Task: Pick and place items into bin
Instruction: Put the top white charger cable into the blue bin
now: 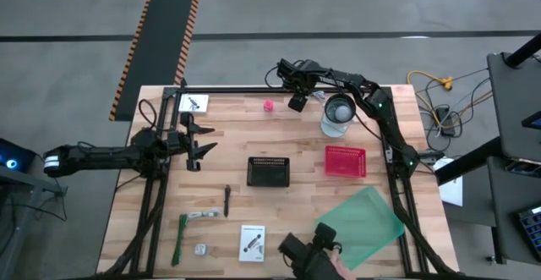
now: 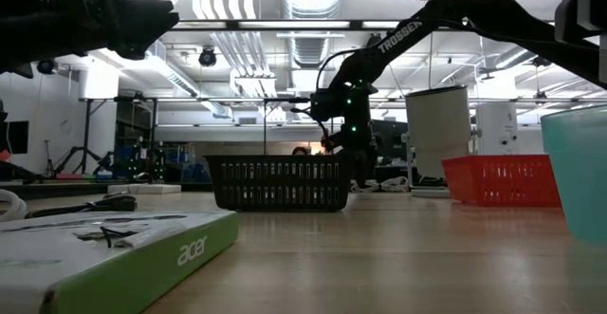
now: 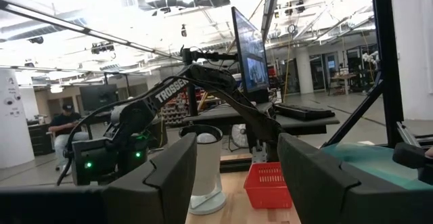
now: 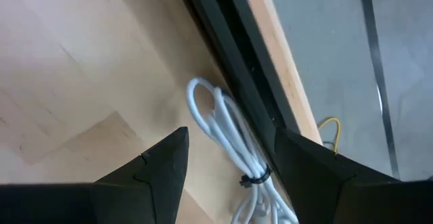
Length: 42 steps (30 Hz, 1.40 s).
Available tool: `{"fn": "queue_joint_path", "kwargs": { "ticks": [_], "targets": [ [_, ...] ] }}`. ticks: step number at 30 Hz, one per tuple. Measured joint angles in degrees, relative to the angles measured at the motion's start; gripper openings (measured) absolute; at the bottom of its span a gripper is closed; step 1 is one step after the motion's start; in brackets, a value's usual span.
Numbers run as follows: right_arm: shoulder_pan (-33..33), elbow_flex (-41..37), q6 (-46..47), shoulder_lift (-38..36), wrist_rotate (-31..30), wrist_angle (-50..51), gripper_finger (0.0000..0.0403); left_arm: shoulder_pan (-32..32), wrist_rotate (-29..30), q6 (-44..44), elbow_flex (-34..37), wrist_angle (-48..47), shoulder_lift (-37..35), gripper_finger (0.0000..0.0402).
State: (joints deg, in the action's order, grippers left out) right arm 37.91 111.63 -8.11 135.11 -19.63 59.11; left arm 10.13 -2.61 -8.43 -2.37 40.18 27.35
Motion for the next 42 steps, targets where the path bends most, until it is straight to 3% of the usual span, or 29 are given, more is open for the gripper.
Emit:
{"fn": "queue_joint_path", "kwargs": {
  "ticks": [10,42],
  "targets": [
    [0.00,-0.60,0.44,0.00,-2.70,-0.32,0.0195,0.00,0.00,0.00,0.00,0.00,0.00,0.0192],
    [-0.13,-1.16,-2.41,0.00,-7.71,-1.33,0.0055,-0.01,0.00,0.00,0.00,0.02,0.00,0.0192]
  ]
}}
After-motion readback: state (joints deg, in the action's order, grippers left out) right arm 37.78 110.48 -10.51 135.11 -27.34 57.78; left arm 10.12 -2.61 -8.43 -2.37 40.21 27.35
